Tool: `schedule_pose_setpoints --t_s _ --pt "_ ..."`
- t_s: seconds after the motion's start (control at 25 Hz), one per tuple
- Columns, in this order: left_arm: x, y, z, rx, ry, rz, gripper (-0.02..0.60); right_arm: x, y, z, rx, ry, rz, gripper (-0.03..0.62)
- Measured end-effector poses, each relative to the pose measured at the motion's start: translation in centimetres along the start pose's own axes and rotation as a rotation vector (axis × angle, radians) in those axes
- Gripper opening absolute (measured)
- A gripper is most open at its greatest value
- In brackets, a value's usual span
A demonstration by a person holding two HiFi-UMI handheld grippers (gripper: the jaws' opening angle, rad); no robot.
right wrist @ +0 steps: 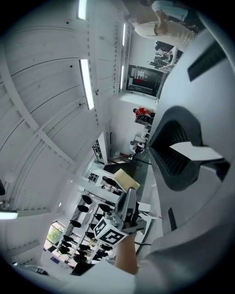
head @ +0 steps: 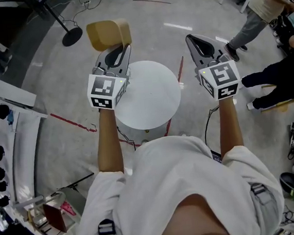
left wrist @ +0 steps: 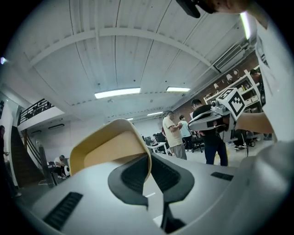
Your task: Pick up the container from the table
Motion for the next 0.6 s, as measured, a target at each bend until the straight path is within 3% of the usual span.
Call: schedule_pose_setpoints --t_s 0.6 --pt "-0.1 -0.3 0.7 -0.005 0.001 -0.018 0.031 1.2 -0.8 -0.5 -0.002 -0.010 0.013 0.012"
Point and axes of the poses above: the fingertips, and each gripper's own axes: z backward along the fingers, x to its left, y out of its underside, the point moved 5 cm from there along z, backward along the fingers, and after that the axes turned 7 degrees about -z, right-handed, at the moved point
